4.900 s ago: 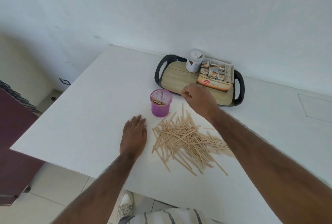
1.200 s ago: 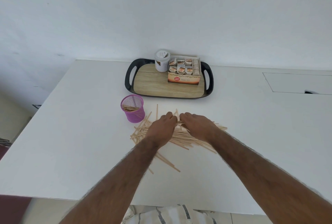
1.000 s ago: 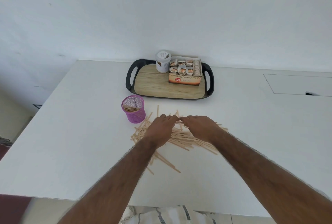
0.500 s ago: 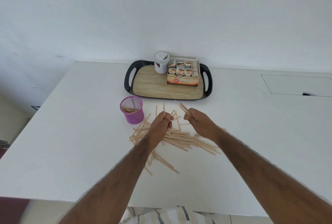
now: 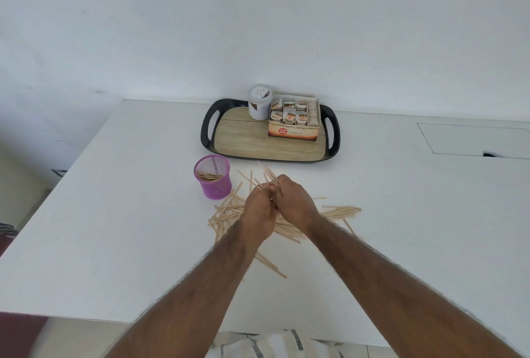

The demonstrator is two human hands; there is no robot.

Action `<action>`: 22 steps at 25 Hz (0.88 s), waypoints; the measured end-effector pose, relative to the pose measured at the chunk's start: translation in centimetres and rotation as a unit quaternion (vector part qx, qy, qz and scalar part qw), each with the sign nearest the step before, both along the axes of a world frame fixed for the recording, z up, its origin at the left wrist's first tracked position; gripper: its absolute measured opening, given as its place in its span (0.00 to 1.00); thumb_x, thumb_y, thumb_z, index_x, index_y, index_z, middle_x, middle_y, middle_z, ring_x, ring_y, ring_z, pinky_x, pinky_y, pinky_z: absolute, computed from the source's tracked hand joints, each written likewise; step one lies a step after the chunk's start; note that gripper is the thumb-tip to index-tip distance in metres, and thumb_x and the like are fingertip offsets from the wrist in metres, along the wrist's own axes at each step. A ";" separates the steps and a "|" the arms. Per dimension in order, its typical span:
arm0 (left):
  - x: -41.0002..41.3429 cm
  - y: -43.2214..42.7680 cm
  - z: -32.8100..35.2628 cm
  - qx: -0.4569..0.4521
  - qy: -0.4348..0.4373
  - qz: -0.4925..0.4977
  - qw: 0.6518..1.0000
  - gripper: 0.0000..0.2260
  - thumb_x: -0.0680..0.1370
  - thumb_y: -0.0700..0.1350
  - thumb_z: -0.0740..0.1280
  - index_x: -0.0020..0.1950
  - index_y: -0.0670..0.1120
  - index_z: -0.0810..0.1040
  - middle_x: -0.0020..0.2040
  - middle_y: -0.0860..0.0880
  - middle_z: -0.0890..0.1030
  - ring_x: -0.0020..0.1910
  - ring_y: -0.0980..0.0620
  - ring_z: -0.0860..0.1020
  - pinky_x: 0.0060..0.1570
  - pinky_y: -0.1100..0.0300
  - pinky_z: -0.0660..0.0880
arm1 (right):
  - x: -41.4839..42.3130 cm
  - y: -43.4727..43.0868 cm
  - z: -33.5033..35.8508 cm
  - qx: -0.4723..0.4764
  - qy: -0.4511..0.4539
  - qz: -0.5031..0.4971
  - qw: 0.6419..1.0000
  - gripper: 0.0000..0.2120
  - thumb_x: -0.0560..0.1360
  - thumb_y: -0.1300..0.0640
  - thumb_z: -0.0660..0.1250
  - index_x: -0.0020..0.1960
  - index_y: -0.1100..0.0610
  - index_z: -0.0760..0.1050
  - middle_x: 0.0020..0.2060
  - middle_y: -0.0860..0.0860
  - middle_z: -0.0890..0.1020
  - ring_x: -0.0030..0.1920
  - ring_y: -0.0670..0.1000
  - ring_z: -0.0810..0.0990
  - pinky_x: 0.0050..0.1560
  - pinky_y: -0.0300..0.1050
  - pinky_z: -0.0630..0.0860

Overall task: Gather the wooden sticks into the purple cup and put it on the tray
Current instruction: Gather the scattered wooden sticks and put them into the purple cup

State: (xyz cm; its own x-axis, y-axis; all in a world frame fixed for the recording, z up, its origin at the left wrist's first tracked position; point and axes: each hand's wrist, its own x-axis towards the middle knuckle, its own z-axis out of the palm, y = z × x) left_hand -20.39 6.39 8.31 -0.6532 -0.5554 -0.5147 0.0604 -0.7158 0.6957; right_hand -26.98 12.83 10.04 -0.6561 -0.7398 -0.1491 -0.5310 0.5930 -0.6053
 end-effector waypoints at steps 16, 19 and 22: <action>0.0 0.3 1.3 0.112 0.082 -0.007 0.990 0.30 0.82 0.68 0.51 0.69 0.48 0.77 0.63 0.40 0.82 0.61 0.41 0.82 0.63 0.43 0.76 | 1.9 -0.2 0.9 0.062 0.200 0.058 0.976 0.15 0.83 0.58 0.56 0.68 0.60 0.66 0.52 0.56 0.79 0.51 0.58 0.80 0.43 0.50 0.73; -0.2 0.3 1.3 0.062 0.057 -0.003 0.996 0.29 0.82 0.67 0.53 0.66 0.46 0.78 0.58 0.42 0.85 0.59 0.42 0.83 0.62 0.41 0.78 | 1.7 0.0 1.1 0.071 0.221 0.052 0.971 0.10 0.82 0.59 0.57 0.62 0.60 0.70 0.54 0.57 0.76 0.51 0.56 0.79 0.43 0.48 0.74; -0.1 0.7 0.9 0.019 0.037 -0.013 0.999 0.21 0.85 0.58 0.57 0.65 0.43 0.77 0.57 0.43 0.85 0.57 0.44 0.83 0.62 0.44 0.79 | 1.5 0.3 0.6 0.077 0.226 0.069 0.969 0.13 0.82 0.57 0.59 0.65 0.61 0.69 0.56 0.57 0.73 0.53 0.54 0.76 0.46 0.48 0.77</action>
State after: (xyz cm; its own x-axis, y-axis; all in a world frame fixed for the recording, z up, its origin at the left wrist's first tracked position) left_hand -20.44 7.08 9.19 -0.7036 -0.5188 -0.4856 0.0916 -0.7439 0.6620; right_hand -25.49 13.13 10.59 -0.5764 -0.8171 0.0146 -0.8018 0.5620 -0.2030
